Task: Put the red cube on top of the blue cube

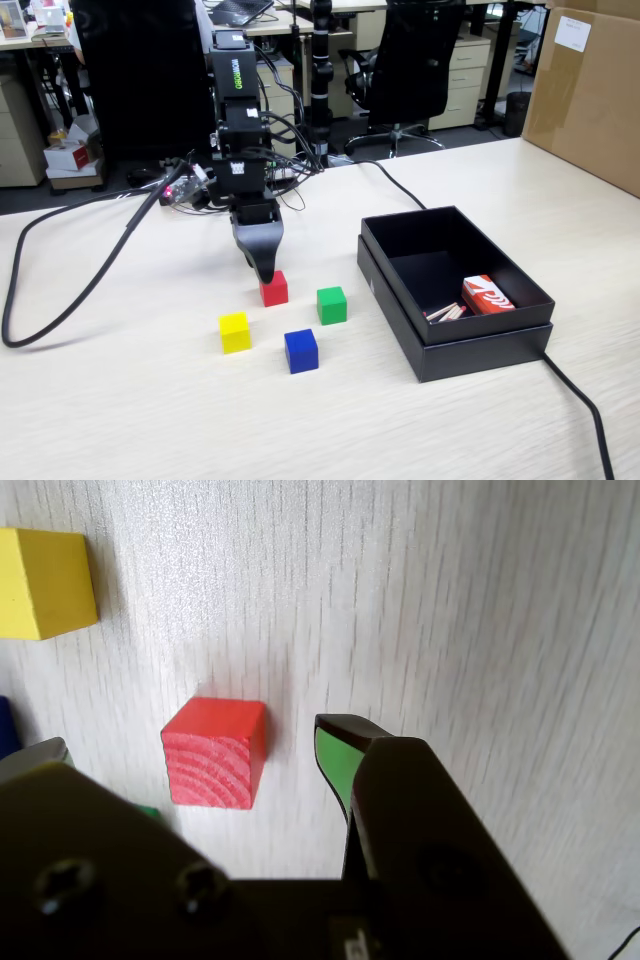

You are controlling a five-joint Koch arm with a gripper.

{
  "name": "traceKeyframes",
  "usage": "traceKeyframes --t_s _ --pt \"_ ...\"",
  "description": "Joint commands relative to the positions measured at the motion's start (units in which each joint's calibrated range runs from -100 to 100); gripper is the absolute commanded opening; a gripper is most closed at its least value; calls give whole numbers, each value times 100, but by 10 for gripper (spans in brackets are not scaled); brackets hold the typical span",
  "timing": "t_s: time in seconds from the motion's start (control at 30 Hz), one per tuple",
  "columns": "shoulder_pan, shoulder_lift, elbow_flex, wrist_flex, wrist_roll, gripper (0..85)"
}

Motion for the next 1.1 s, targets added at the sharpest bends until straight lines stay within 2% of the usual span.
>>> traceKeyframes --t_s 0.0,0.23,0.4,1.07 --pt "15 186 596 -52 -20 477" --pt "83 702 814 -43 -24 473" --pt "112 1000 887 -52 -15 435" --pt "151 1276 1004 -43 -15 435"
